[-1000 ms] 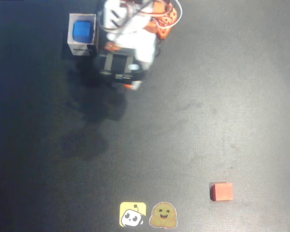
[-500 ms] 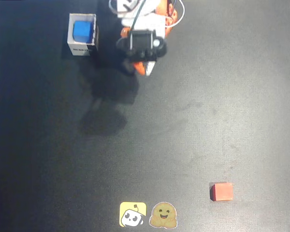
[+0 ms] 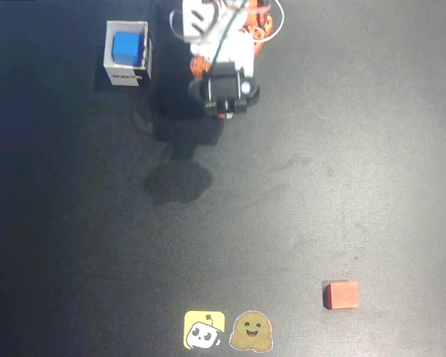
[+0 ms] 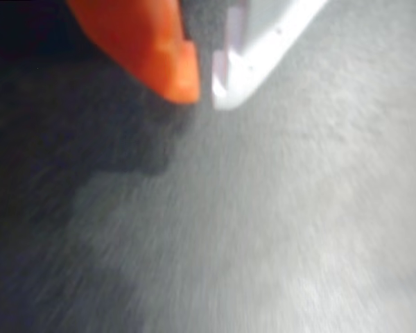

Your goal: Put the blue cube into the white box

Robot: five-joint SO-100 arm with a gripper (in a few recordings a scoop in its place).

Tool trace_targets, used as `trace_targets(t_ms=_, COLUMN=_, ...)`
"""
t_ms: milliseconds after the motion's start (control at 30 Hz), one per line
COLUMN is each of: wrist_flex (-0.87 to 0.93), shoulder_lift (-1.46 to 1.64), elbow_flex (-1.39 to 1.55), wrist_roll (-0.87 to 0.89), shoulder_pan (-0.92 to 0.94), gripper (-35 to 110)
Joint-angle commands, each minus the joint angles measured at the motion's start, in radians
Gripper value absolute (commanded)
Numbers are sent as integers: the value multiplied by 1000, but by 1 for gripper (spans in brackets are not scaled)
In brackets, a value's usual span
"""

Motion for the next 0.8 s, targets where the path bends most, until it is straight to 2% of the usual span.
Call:
trace_targets(t_ms=0, wrist_flex=-51, shoulder_lift=3, elbow_flex=51, wrist_roll=-6, shoulder_pan=14, gripper=0)
trace_targets(t_ms=533, wrist_flex=-49, shoulder_lift=3, elbow_flex=78, wrist_roll=3, shoulder_pan=18, gripper=0)
trace_targets(t_ms=600, wrist_flex=-41, shoulder_lift=3, elbow_flex=78, wrist_roll=58, shoulder_pan=20, gripper=0)
trace_targets(t_ms=767, wrist_flex=-40, shoulder_lift=3, elbow_flex=78, wrist_roll=67, shoulder_pan=20, gripper=0)
